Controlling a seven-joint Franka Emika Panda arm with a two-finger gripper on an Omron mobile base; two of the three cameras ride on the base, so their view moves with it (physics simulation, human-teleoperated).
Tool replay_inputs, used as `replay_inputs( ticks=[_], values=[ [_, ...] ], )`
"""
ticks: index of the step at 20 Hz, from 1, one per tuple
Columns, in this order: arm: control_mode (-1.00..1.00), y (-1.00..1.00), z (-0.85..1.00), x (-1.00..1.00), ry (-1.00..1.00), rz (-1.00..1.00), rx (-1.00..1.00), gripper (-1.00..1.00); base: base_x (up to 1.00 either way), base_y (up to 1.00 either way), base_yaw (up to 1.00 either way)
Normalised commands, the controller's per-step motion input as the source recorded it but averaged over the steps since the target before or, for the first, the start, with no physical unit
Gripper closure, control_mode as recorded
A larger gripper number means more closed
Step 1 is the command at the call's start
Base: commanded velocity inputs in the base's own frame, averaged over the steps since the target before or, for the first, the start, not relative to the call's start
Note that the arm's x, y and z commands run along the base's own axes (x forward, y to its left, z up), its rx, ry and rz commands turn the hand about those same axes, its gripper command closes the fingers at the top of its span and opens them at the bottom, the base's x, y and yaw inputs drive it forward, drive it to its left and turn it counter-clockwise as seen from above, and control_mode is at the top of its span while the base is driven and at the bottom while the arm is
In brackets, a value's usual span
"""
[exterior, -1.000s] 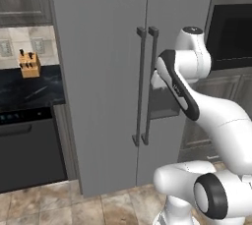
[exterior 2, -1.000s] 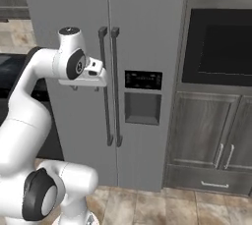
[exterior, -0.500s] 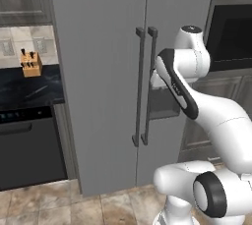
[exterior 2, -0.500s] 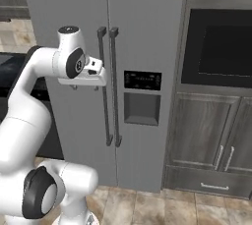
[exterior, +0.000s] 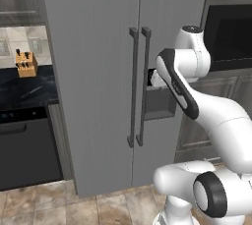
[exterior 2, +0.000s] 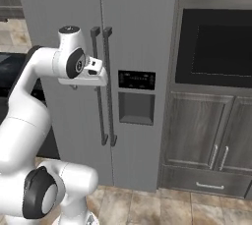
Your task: Retrieve the butter from the fridge and place it on a plate on the dining table. Then retrieve the butter knife by the fridge and place it near the plate.
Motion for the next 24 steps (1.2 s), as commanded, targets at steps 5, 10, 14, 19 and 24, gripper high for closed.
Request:
replay_inputs(
  ticks=[5,10,14,19,24],
  values=[
    [-1.0,0.0,0.0,0.0,0.0,0.0,0.0,-1.0,0.0,0.0,0.0],
    [-1.0,0.0,-0.08,0.58,-0.06,0.0,0.0,-1.0,0.0,0.0,0.0],
    [-1.0,0.0,-0.35,1.0,-0.22,0.0,0.0,-1.0,0.0,0.0,0.0],
    [-1.0,0.0,-0.27,0.89,-0.25,0.0,0.0,-1.0,0.0,0.0,0.0],
    [-1.0,0.0,-0.01,0.49,-0.17,0.0,0.02,-1.0,0.0,0.0,0.0]
  ],
)
